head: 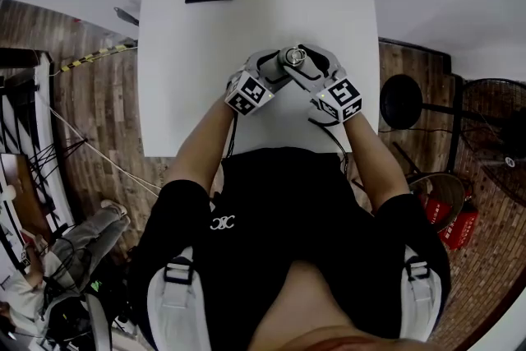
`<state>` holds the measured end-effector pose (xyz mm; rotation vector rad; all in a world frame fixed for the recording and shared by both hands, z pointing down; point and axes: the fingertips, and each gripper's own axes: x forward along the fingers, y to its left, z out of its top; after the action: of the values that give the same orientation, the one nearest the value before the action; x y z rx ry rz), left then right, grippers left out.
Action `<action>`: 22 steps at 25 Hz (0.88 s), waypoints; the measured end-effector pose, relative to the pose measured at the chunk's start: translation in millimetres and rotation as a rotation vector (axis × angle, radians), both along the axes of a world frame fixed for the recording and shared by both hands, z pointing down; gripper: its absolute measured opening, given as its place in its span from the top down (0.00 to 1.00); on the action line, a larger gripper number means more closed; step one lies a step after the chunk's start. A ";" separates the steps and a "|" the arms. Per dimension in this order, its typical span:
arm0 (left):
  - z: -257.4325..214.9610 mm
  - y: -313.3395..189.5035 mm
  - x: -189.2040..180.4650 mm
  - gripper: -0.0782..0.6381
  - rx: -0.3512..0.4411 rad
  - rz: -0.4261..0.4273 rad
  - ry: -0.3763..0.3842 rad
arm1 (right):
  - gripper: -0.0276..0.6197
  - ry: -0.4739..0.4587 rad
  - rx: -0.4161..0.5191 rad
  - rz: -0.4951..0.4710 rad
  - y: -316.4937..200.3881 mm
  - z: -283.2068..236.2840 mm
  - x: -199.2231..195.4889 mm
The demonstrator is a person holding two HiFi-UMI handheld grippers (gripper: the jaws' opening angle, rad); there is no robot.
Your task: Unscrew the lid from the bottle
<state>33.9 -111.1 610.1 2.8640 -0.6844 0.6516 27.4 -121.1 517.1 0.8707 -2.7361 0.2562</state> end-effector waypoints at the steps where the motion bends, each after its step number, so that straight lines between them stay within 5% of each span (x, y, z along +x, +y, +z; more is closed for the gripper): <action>1: -0.4 0.2 -0.1 0.40 0.000 0.000 0.000 | 0.57 -0.002 -0.001 -0.022 0.5 -1.2 0.1; 11: -0.2 -0.5 0.1 0.40 -0.004 0.002 0.007 | 0.59 0.024 -0.042 -0.164 0.1 -2.4 -1.3; 22: -0.2 -0.9 -2.3 0.40 0.002 0.002 0.012 | 0.51 0.112 0.037 0.345 0.8 9.7 3.6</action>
<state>31.6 -112.0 609.9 2.8686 -0.6805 0.6333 31.0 -120.3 526.9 1.3247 -2.4830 0.2141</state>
